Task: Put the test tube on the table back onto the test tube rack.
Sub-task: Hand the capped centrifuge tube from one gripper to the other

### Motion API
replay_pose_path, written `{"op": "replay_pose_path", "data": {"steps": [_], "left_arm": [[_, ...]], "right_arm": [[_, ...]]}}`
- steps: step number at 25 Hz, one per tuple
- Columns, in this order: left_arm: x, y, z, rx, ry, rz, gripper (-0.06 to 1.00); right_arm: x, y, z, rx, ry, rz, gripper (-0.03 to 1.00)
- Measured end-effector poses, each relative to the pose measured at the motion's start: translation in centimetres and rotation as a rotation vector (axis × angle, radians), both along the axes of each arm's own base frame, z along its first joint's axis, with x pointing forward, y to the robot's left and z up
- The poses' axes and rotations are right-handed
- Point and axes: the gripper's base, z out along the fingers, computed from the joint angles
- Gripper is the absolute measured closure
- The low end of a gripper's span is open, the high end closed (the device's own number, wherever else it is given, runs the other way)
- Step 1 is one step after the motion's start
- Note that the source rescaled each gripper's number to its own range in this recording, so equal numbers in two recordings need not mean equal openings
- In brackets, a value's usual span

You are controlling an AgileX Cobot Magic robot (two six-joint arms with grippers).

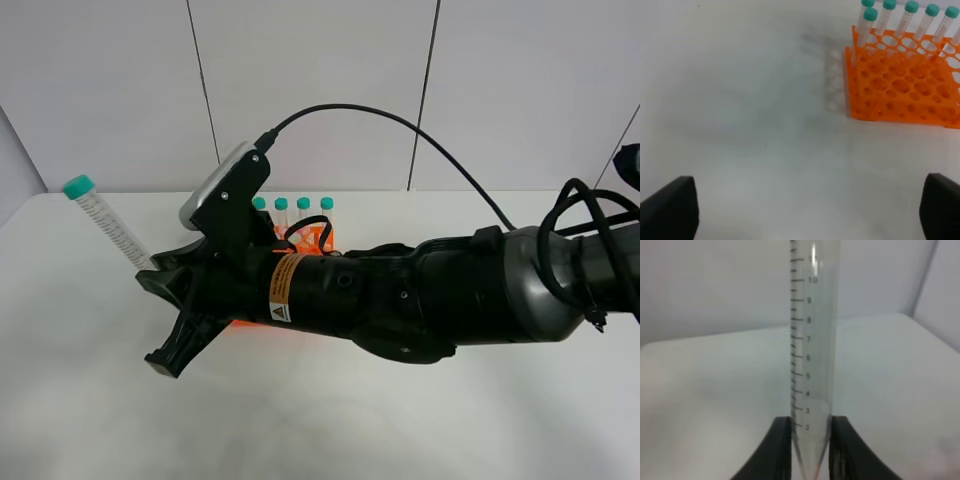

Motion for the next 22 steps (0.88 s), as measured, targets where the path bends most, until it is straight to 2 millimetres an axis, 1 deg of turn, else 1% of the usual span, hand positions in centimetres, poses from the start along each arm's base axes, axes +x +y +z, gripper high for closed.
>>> {"op": "replay_pose_path", "data": {"steps": [2, 6, 14, 19, 21, 22], "left_arm": [[0.0, 0.0, 0.0, 0.0, 0.0, 0.0, -0.06], [0.0, 0.0, 0.0, 0.0, 0.0, 0.0, -0.06], [0.0, 0.0, 0.0, 0.0, 0.0, 0.0, -0.06], [0.09, 0.01, 0.19, 0.0, -0.023, 0.002, -0.06], [0.47, -0.03, 0.23, -0.007, -0.001, -0.003, -0.06], [0.98, -0.08, 0.29, -0.015, 0.024, -0.011, -0.06]], "right_arm": [[0.25, -0.29, -0.29, -0.041, -0.011, 0.009, 0.96], [-0.11, -0.25, -0.56, -0.073, -0.009, 0.061, 0.96], [-0.57, 0.03, -0.17, -0.017, 0.01, 0.112, 0.96], [-0.27, -0.17, -0.14, -0.013, 0.009, 0.104, 0.96], [-0.06, -0.31, -0.14, -0.013, 0.009, 0.097, 0.96], [-0.03, -0.34, -0.14, -0.014, 0.009, 0.096, 0.96]]}}
